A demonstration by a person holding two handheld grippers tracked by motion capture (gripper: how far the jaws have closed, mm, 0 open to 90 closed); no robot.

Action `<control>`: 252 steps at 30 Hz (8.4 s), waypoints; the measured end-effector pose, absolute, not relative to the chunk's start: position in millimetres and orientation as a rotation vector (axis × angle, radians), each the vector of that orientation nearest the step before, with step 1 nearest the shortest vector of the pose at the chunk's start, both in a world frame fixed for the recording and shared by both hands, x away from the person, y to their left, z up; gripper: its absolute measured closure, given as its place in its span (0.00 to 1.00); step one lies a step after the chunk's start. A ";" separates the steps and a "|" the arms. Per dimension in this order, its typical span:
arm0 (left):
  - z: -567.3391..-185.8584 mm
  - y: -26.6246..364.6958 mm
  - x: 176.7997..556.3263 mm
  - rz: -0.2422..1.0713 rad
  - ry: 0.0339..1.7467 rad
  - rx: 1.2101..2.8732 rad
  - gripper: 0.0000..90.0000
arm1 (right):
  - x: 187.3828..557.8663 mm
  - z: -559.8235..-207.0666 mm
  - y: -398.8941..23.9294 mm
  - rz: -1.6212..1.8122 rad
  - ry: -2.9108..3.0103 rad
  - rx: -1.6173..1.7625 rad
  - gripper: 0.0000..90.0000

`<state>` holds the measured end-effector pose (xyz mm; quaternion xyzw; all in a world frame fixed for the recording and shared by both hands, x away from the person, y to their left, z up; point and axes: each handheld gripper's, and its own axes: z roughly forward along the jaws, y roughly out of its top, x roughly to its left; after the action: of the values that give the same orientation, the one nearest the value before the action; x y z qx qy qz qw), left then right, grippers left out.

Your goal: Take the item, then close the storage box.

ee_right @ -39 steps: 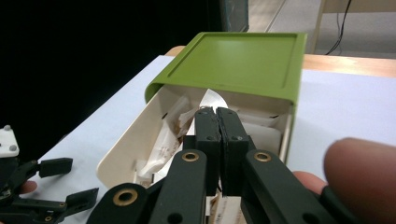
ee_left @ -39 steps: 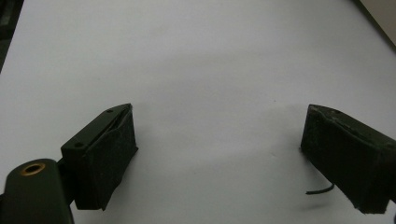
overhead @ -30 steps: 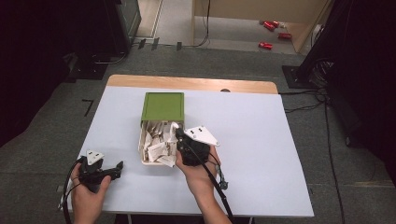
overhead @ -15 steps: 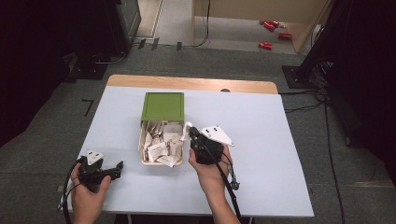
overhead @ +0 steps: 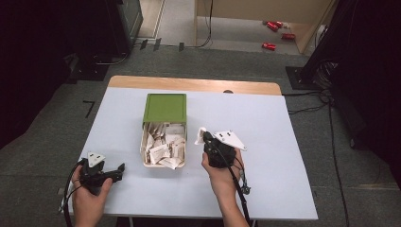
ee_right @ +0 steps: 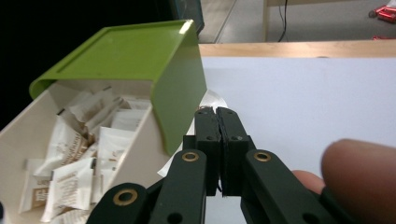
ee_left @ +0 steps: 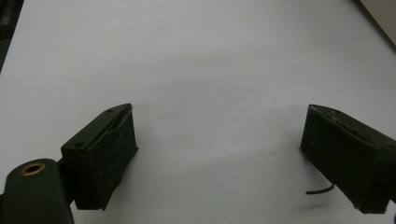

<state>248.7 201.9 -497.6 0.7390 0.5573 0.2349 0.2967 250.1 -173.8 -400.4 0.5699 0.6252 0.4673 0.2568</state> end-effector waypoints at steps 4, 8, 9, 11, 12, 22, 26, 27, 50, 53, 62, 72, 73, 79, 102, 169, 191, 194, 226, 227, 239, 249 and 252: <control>-497.7 201.8 248.7 0.625 1.482 1.963 0.12 | 251.0 -409.1 -178.5 1.248 1.691 1.571 1.00; -497.7 201.8 248.7 0.625 1.482 1.963 0.12 | 252.8 -417.7 -183.0 1.231 1.688 1.566 1.00; -497.6 201.8 248.7 0.625 1.482 1.964 0.12 | 253.6 -420.1 -184.4 1.228 1.687 1.568 1.00; -497.6 201.9 248.7 0.625 1.482 1.964 0.12 | 255.0 -425.4 -187.7 1.218 1.682 1.579 1.00; -497.7 201.8 248.7 0.625 1.482 1.964 0.12 | 255.5 -427.6 -189.3 1.215 1.682 1.582 1.00; -497.7 201.8 248.7 0.625 1.482 1.964 0.12 | 259.4 -450.6 -202.4 1.175 1.675 1.626 1.00; -497.7 201.9 248.7 0.625 1.482 1.964 0.12 | 260.0 -457.7 -205.1 1.162 1.680 1.636 1.00; -497.7 201.8 248.7 0.625 1.482 1.964 0.12 | 260.4 -462.5 -206.9 1.156 1.680 1.643 1.00; -497.7 201.9 248.7 0.625 1.482 1.964 0.12 | 261.3 -487.5 -215.8 1.102 1.698 1.691 1.00; -497.7 201.8 248.7 0.625 1.482 1.964 0.12 | 261.5 -488.2 -215.9 1.102 1.699 1.691 1.00; -497.7 201.9 248.7 0.625 1.482 1.964 0.12 | 261.9 -490.3 -214.8 1.096 1.705 1.698 1.00; -497.7 201.9 248.7 0.625 1.482 1.964 0.12 | 260.8 -493.0 -215.5 1.101 1.698 1.701 0.99; -497.7 201.9 248.7 0.625 1.482 1.964 0.12 | 260.9 -492.9 -215.6 1.102 1.699 1.702 0.99; -497.7 201.8 248.7 0.625 1.482 1.964 0.12 | 261.2 -492.7 -216.7 1.104 1.701 1.706 0.98; -497.7 201.8 248.7 0.625 1.482 1.964 0.12 | 262.3 -490.5 -214.3 1.087 1.701 1.698 0.29; -497.6 201.9 248.8 0.624 1.482 1.964 0.12 | 247.3 -426.1 -180.5 1.169 1.700 1.619 0.16; -497.6 201.9 248.7 0.625 1.482 1.964 0.12 | 240.0 -410.8 -143.3 1.230 1.740 1.574 0.19; -497.6 201.9 248.7 0.624 1.482 1.964 0.12 | 239.6 -411.5 -139.9 1.224 1.743 1.578 0.22; -497.7 201.9 248.6 0.624 1.482 1.962 0.12 | 232.5 -447.4 -109.8 1.155 1.829 1.566 0.57; -497.7 201.8 248.6 0.624 1.482 1.962 0.12 | 232.3 -449.1 -110.2 1.158 1.835 1.575 0.61; -497.7 201.8 248.6 0.624 1.482 1.962 0.12 | 224.8 -464.8 -107.4 1.128 1.839 1.607 0.76; -497.7 201.9 248.6 0.624 1.482 1.962 0.12 | 221.3 -464.4 -103.0 1.168 1.783 1.653 0.94; -497.7 201.8 248.6 0.624 1.482 1.963 0.12 | 220.0 -463.7 -100.0 1.147 1.757 1.658 0.95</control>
<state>248.6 201.8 -497.7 0.7385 0.5577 0.2347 0.2975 220.0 -100.0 -463.7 0.6031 0.6392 0.4174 0.2313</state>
